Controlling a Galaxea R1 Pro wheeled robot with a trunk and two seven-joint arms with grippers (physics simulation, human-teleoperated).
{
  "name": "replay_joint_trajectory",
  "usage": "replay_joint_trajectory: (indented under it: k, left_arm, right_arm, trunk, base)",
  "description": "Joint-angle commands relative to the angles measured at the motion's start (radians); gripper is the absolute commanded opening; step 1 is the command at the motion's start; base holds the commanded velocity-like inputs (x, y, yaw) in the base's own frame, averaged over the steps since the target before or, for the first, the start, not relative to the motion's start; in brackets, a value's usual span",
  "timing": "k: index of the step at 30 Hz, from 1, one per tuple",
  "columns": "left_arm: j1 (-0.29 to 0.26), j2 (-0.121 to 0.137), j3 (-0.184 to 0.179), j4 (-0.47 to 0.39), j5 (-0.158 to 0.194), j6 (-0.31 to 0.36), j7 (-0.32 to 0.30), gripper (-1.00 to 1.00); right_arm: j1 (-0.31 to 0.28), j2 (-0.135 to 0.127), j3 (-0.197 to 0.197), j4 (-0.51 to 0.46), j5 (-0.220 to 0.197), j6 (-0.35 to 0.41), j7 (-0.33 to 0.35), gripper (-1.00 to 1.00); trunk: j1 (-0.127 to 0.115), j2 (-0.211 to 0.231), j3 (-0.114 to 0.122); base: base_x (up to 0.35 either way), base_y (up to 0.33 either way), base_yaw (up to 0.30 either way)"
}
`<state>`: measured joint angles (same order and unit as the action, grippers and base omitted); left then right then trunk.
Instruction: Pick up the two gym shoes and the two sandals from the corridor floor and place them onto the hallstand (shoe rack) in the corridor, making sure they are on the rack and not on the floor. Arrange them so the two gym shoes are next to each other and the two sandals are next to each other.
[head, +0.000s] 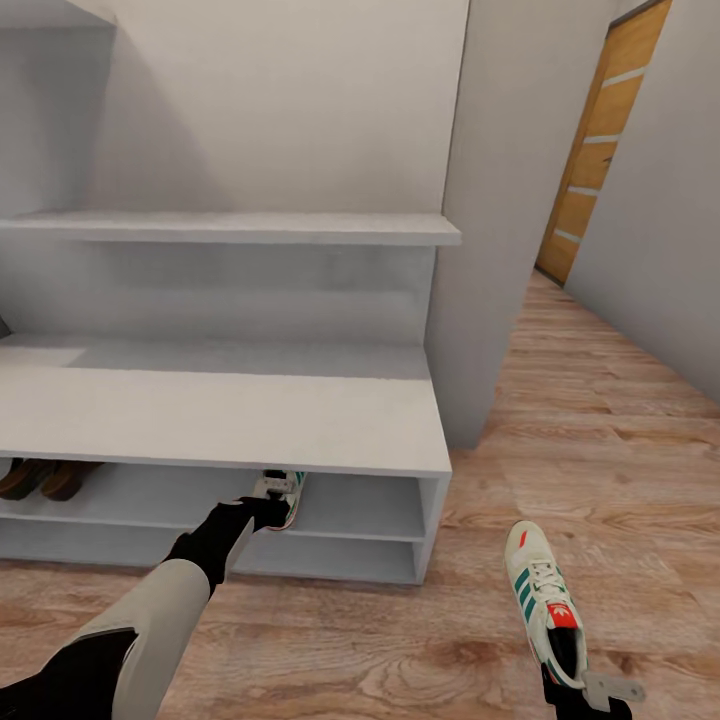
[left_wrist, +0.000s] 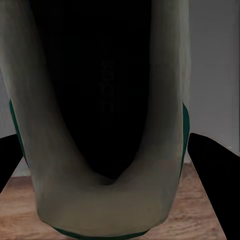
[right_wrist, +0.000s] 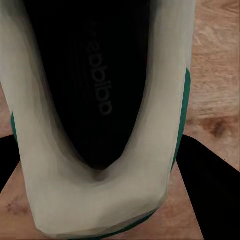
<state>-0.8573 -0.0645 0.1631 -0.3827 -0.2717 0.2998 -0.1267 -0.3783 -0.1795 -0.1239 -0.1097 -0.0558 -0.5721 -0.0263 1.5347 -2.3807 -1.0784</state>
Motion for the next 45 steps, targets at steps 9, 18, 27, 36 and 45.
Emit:
replay_joint_trajectory:
  k: [9, 18, 27, 36, 45]
  left_arm:
    - [0.000, -0.003, 0.010, -0.002, -0.011, 0.005, 0.022, -1.00]
    - [0.004, -0.006, 0.013, 0.010, -0.006, 0.004, 0.076, -1.00]
    - [0.013, -0.006, 0.012, 0.010, -0.006, -0.004, 0.068, -1.00]
    - [0.014, -0.006, 0.013, 0.011, -0.006, -0.005, 0.067, -1.00]
    - [0.014, -0.006, 0.013, 0.010, -0.006, -0.005, 0.067, -1.00]
  right_arm:
    - [-0.001, 0.000, 0.000, 0.001, -0.006, -0.003, 0.002, -1.00]
    - [-0.001, 0.000, 0.000, 0.001, -0.006, -0.003, 0.001, -1.00]
    - [-0.001, 0.000, 0.000, 0.001, -0.006, -0.003, 0.001, -1.00]
    - [-0.001, 0.000, -0.003, -0.001, -0.007, -0.003, 0.000, -1.00]
    - [-0.001, 0.000, -0.003, -0.001, -0.007, -0.003, 0.000, -1.00]
  trunk:
    - [0.000, 0.000, -0.001]
    - [0.000, 0.000, -0.001]
    - [0.000, 0.000, -0.001]
    - [0.012, -0.021, -0.015]
    - [0.012, -0.021, -0.016]
  base:
    - [0.045, -0.021, 0.000]
    - [0.001, 0.000, 0.000]
    - [0.000, 0.000, 0.000]
    - [0.000, 0.000, 0.000]
    - [0.080, 0.000, 0.000]
